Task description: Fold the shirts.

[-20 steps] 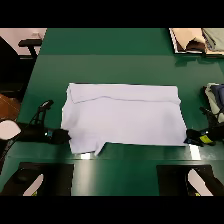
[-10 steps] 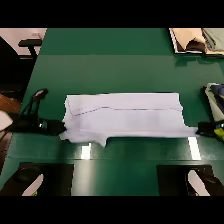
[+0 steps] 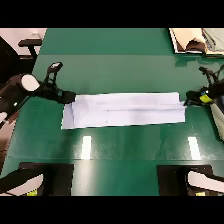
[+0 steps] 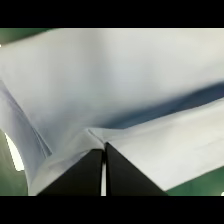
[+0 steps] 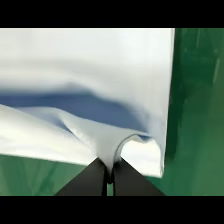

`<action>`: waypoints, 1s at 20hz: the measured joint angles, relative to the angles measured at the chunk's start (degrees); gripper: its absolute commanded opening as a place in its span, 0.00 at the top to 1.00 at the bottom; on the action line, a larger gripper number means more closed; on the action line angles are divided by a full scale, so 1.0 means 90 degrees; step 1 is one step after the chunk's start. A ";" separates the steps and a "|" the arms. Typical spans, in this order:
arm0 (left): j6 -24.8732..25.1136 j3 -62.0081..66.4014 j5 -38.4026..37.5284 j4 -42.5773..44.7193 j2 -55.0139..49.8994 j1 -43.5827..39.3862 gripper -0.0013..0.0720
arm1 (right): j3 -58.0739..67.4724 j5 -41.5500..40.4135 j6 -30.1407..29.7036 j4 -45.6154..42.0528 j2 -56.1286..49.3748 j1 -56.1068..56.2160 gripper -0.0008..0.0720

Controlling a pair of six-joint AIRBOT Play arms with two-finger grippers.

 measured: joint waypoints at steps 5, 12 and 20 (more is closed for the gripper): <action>0.0083 0.0194 0.0862 0.0044 -0.0464 0.0002 0.38 | 0.1103 -0.0092 -0.0002 0.0291 -0.1141 0.0056 0.37; 0.0022 0.0240 0.0840 -0.0036 -0.0481 0.0005 0.78 | 0.1375 0.0010 -0.0449 0.0403 -0.1399 -0.0437 0.37; 0.0019 0.0238 0.0704 -0.1161 -0.0486 0.0000 0.95 | -0.0056 0.0083 -0.1010 0.1829 -0.1559 -0.1858 0.25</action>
